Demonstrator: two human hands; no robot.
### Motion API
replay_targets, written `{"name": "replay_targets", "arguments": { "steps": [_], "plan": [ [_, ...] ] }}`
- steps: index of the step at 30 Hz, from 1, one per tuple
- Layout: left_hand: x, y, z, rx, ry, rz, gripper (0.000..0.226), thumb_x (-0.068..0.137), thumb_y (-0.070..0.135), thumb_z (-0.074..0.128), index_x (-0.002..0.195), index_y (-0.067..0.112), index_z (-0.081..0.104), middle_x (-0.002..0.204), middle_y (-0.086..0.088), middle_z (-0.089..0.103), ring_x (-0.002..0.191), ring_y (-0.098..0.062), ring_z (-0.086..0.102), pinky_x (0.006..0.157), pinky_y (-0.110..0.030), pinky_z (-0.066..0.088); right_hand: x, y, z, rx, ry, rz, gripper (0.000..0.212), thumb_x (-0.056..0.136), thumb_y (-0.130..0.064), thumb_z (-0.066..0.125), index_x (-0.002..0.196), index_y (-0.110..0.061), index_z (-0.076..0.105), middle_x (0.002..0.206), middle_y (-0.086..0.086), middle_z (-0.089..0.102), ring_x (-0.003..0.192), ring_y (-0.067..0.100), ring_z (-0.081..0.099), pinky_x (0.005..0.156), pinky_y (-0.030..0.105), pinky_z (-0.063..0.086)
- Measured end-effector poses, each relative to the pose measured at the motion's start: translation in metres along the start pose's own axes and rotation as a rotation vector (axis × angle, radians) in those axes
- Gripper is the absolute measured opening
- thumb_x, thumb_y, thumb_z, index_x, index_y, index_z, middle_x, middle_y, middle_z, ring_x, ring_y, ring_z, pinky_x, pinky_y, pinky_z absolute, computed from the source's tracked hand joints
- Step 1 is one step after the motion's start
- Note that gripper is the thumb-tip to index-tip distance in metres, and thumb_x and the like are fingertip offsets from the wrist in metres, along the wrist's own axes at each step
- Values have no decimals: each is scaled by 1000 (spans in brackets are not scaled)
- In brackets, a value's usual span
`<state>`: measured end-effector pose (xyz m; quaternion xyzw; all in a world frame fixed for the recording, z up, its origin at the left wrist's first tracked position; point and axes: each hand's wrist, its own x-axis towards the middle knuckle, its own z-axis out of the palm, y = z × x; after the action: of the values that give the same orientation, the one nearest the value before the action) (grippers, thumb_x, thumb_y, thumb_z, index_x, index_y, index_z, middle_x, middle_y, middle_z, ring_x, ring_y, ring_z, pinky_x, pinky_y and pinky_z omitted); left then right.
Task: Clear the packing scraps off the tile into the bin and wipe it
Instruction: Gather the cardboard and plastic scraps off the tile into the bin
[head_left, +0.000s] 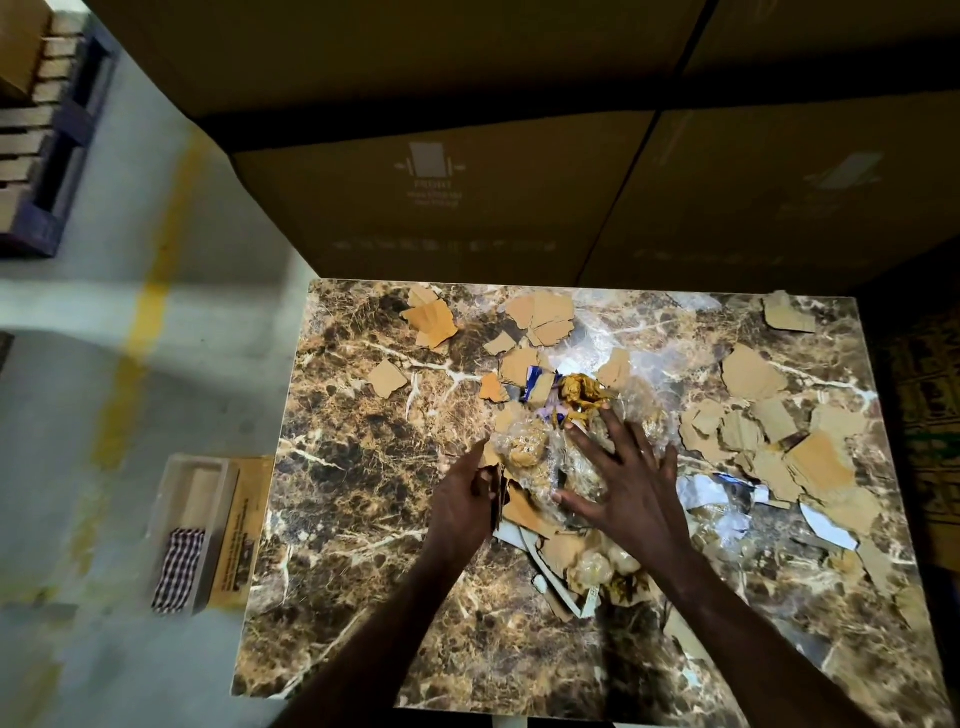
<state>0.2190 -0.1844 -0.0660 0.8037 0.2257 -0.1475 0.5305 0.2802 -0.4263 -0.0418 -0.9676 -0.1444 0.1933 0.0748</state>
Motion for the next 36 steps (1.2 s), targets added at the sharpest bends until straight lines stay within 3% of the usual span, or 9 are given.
{"name": "replay_targets", "arguments": {
  "steps": [2,4,7,11,17,21,24,30,36],
  "plan": [
    [-2,0,-9,-195,-84,-32,52,115,18,47,163,35,37,118,6,72,99,-17,74,86,-41,66,1,0,1,-6,1,4,93,81,-99,29,161,-62,-1,176,-7,-21,164,30,0,122,78,9],
    [-6,3,-17,-346,-156,-81,51,115,25,50,160,44,33,118,13,69,107,-11,70,91,-30,60,1,0,1,-20,-4,6,93,82,-98,30,161,-62,-3,176,-7,-22,164,30,0,122,78,11],
    [0,-1,-22,-277,-160,-75,57,110,26,62,160,38,38,127,8,63,111,-10,66,92,-29,58,1,-1,1,-28,2,7,94,81,-100,27,161,-62,-3,176,-7,-22,164,30,1,122,77,11],
    [8,-4,-13,-150,0,-36,12,108,13,62,118,10,68,104,-7,76,76,-12,75,61,-22,61,1,-2,0,-23,11,8,94,80,-100,25,162,-61,2,177,-6,-18,164,31,5,122,77,12],
    [9,-13,-14,52,122,-50,22,104,-1,58,109,15,72,69,2,68,51,-8,61,44,-37,56,0,-2,1,-35,14,10,93,79,-100,19,161,-62,-2,177,-8,-20,165,29,3,122,77,14],
    [8,-11,-7,61,98,-49,21,108,3,52,119,9,70,74,3,70,55,-11,64,43,-30,54,1,-4,1,-36,7,9,92,79,-101,20,157,-65,-12,176,-8,-23,165,29,0,123,77,11],
    [8,-5,-2,78,66,30,21,111,6,45,104,6,65,72,-4,69,53,-18,65,42,-29,55,1,-3,1,-37,11,11,93,81,-100,29,157,-65,-12,175,-9,-26,165,28,-2,122,76,9],
    [23,-9,-35,226,-17,1,12,98,5,73,109,9,70,91,-3,79,65,-6,76,52,-33,63,0,-3,1,-40,19,12,92,82,-99,31,159,-65,-7,175,-10,-25,165,28,-1,122,76,9],
    [37,-17,-101,75,213,-13,22,104,11,64,119,26,63,101,-4,73,73,-17,75,53,-37,64,0,-1,2,-29,27,10,93,82,-99,31,160,-64,-5,176,-9,-21,165,29,3,122,77,12]
  ]
}}
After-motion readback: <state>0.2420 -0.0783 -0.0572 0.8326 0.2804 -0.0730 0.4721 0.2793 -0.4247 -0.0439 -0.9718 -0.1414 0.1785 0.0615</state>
